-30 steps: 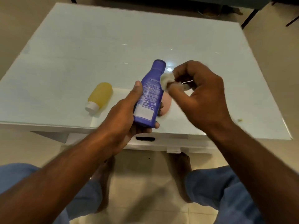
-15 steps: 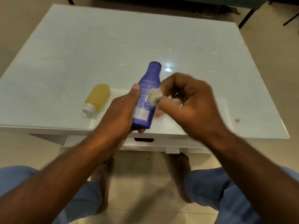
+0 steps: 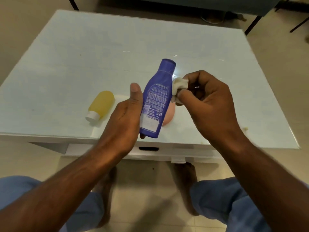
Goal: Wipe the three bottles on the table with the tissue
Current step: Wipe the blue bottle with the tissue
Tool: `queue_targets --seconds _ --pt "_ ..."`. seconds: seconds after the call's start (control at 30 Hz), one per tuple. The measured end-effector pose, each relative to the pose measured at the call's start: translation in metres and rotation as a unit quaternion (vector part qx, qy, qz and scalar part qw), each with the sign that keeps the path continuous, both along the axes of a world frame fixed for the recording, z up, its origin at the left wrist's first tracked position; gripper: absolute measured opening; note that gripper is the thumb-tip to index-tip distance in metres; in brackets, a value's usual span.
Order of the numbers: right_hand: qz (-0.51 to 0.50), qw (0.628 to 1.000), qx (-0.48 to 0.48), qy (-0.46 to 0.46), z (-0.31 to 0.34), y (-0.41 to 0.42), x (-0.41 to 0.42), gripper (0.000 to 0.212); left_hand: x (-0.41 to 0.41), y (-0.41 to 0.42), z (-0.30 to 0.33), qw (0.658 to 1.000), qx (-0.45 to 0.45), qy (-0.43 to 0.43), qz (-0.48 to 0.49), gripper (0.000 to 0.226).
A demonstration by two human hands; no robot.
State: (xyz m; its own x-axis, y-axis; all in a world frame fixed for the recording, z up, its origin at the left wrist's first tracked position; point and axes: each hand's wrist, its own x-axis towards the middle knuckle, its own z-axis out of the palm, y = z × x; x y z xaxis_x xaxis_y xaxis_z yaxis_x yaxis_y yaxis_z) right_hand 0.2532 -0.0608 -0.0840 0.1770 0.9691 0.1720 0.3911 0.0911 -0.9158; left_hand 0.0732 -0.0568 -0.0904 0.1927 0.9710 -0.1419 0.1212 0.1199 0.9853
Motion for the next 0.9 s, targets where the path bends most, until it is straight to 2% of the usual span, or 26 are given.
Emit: queue_targets --seconds 0.2,0.3,0.4,0.5,0.63,0.7,0.77,0.83,0.9 --pt "0.034 0.999 0.026 -0.027 -0.001 0.000 -0.007 0.016 0.001 0.002 0.005 0.999 0.001 -0.037 -0.001 0.054" --pt "0.065 0.994 0.066 -0.065 -0.004 -0.006 -0.016 0.016 0.003 0.000 0.003 0.996 -0.022 -0.086 -0.003 0.070" --pt "0.141 0.969 0.142 -0.146 -0.014 -0.017 -0.027 0.009 0.002 -0.002 0.002 0.984 -0.085 -0.156 -0.002 0.083" --pt "0.199 0.937 0.174 -0.227 -0.020 -0.020 -0.036 0.009 0.002 -0.003 -0.001 0.979 -0.106 -0.171 -0.018 0.083" --pt "0.037 0.973 0.149 -0.171 -0.007 -0.001 -0.014 0.009 0.003 -0.003 -0.009 0.973 -0.126 -0.184 -0.062 0.093" --pt "0.018 0.977 0.146 -0.155 -0.005 -0.002 -0.013 0.011 0.003 -0.005 -0.009 0.970 -0.136 -0.191 -0.062 0.093" --pt "0.110 0.971 0.147 -0.154 -0.014 -0.020 -0.029 0.007 0.003 -0.006 -0.005 0.970 -0.148 -0.192 -0.032 0.093" --pt "0.220 0.942 0.151 -0.205 -0.022 -0.039 -0.049 0.017 0.000 -0.005 0.001 0.975 -0.149 -0.168 -0.005 0.093" --pt "0.235 0.929 0.163 -0.233 -0.024 -0.034 -0.047 0.020 -0.002 -0.003 0.004 0.978 -0.138 -0.154 0.001 0.094"
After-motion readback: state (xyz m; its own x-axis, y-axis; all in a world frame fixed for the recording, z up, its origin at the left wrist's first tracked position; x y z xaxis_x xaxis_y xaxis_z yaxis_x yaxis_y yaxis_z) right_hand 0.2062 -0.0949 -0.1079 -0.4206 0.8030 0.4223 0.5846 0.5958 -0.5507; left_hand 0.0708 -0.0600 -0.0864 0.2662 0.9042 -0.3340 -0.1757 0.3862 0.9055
